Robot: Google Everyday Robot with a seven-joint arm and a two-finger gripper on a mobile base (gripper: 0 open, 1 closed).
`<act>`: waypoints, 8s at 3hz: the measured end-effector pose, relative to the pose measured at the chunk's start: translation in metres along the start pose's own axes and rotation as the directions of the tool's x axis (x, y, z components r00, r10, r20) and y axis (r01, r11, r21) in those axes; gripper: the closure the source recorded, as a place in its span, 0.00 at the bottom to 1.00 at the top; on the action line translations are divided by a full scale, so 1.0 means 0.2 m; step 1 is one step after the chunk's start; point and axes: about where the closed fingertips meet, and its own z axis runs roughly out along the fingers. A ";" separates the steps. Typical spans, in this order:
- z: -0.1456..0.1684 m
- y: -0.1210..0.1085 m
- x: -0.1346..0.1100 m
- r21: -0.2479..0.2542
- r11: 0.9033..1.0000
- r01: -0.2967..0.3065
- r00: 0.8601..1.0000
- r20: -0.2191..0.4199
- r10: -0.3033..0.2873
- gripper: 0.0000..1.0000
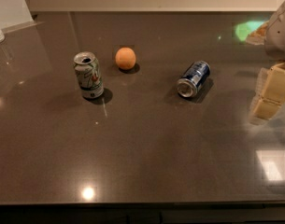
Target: Place pepsi can upright
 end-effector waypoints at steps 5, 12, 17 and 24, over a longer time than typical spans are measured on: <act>0.21 -0.49 -0.13 0.023 0.936 -0.350 0.936 -0.036 0.351 0.00; 0.83 -0.81 -0.18 0.145 0.337 -0.930 0.309 -0.184 0.933 0.00; 0.93 -0.68 -0.18 0.095 0.286 -0.953 0.261 -0.219 0.940 0.65; 0.36 -0.78 -0.49 0.060 0.898 -0.435 0.674 0.684 0.280 1.00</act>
Offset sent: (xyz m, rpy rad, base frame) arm 0.0498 0.0070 0.0019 0.0258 0.0281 -0.1253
